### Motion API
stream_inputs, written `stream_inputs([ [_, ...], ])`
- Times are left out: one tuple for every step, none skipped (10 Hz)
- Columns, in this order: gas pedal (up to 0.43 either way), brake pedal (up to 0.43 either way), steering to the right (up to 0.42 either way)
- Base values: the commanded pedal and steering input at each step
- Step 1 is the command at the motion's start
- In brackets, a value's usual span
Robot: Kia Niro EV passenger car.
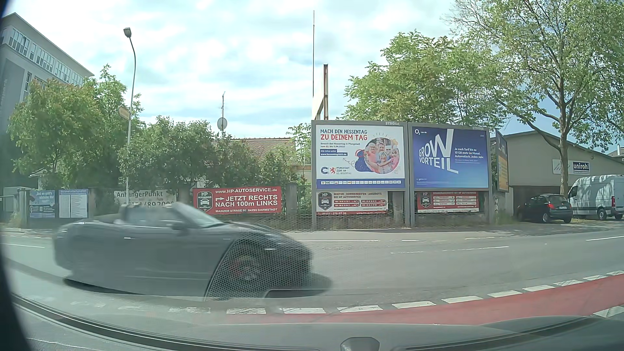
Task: Follow the waypoints while adhering to traffic rules and regulations
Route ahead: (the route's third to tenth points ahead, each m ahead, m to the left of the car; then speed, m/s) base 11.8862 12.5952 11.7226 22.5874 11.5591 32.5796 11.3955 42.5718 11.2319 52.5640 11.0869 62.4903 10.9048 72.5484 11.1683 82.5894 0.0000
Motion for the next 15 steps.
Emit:
stream_inputs([
  [0.0,0.213,-0.142],
  [0.0,0.213,-0.142],
  [0.0,0.213,-0.143],
  [0.0,0.213,-0.143],
  [0.0,0.213,-0.143],
  [0.0,0.213,-0.144],
  [0.0,0.213,-0.144],
  [0.0,0.213,-0.144],
  [0.0,0.213,-0.144],
  [0.0,0.213,-0.144],
  [0.0,0.213,-0.144],
  [0.0,0.213,-0.144],
  [0.0,0.213,-0.144],
  [0.0,0.213,-0.145],
  [0.0,0.213,-0.145],
])
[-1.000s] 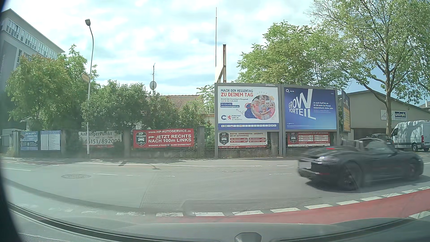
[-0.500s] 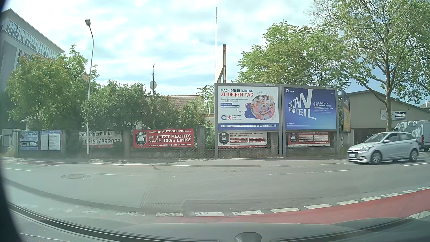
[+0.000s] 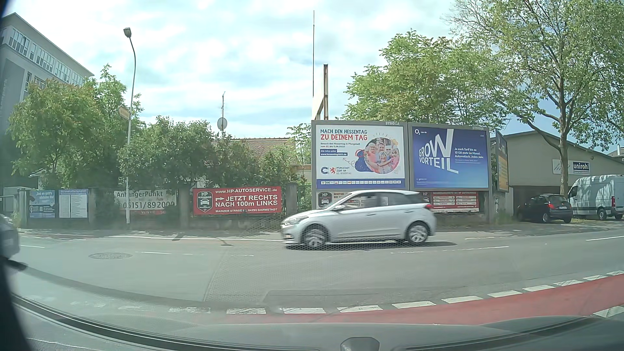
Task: Follow the waypoints while adhering to traffic rules and regulations
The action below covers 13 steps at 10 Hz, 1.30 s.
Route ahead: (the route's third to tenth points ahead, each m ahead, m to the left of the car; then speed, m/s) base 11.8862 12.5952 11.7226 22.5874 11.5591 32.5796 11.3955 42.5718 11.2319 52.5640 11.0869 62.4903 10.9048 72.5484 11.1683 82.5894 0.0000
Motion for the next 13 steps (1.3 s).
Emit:
stream_inputs([
  [0.0,0.213,-0.145],
  [0.0,0.213,-0.145],
  [0.0,0.213,-0.146],
  [0.0,0.213,-0.146],
  [0.0,0.213,-0.147],
  [0.0,0.207,-0.148],
  [0.0,0.207,-0.148],
  [0.0,0.201,-0.149],
  [0.0,0.195,-0.149],
  [0.0,0.195,-0.15],
  [0.0,0.195,-0.151],
  [0.0,0.195,-0.151],
  [0.0,0.195,-0.151],
])
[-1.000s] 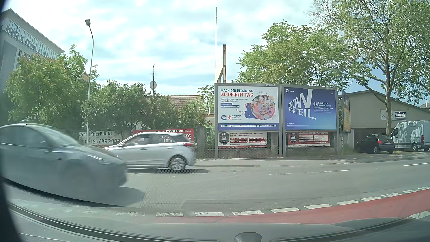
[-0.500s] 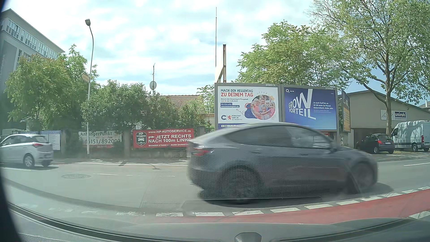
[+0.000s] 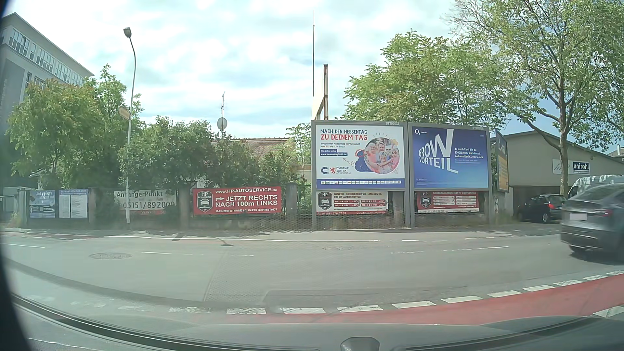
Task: Follow the waypoints while adhering to traffic rules and regulations
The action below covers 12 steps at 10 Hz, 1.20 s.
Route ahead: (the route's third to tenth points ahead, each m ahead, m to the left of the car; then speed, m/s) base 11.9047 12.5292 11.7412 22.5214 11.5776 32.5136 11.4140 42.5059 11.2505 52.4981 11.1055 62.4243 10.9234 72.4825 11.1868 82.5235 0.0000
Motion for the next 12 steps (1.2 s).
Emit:
stream_inputs([
  [0.0,0.201,-0.152],
  [0.0,0.195,-0.152],
  [0.0,0.189,-0.152],
  [0.0,0.024,-0.152],
  [0.0,0.024,-0.153],
  [0.0,0.024,-0.155],
  [0.0,0.018,-0.158],
  [0.0,0.018,-0.159],
  [0.0,0.024,-0.159],
  [0.0,0.024,-0.161],
  [0.0,0.024,-0.167],
  [0.0,0.024,-0.176],
])
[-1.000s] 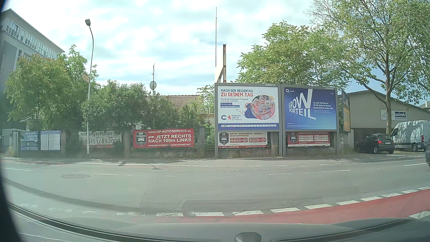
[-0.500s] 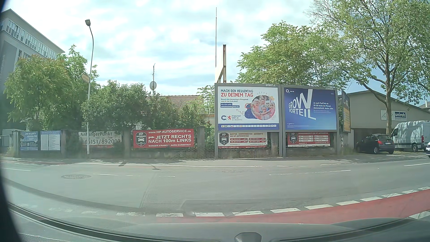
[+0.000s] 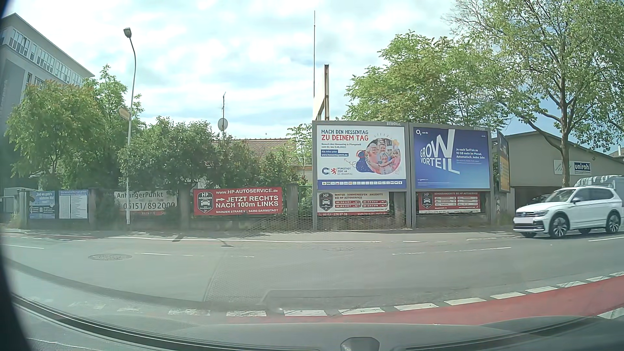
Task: Follow the waypoints while adhering to traffic rules and regulations
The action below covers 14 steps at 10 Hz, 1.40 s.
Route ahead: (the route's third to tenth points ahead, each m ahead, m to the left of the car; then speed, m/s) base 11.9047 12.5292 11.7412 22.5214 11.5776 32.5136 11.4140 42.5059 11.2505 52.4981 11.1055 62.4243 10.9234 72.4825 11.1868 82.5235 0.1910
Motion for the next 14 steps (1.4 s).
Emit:
stream_inputs([
  [0.0,0.03,-0.184],
  [0.0,0.037,-0.196],
  [0.0,0.055,-0.207],
  [0.0,0.079,-0.215],
  [0.0,0.104,-0.221],
  [0.0,0.128,-0.224],
  [0.0,0.146,-0.225],
  [0.0,0.177,-0.225],
  [0.0,0.183,-0.225],
  [0.0,0.183,-0.225],
  [0.0,0.183,-0.225],
  [0.0,0.189,-0.225],
  [0.0,0.213,-0.224],
  [0.0,0.232,-0.225],
])
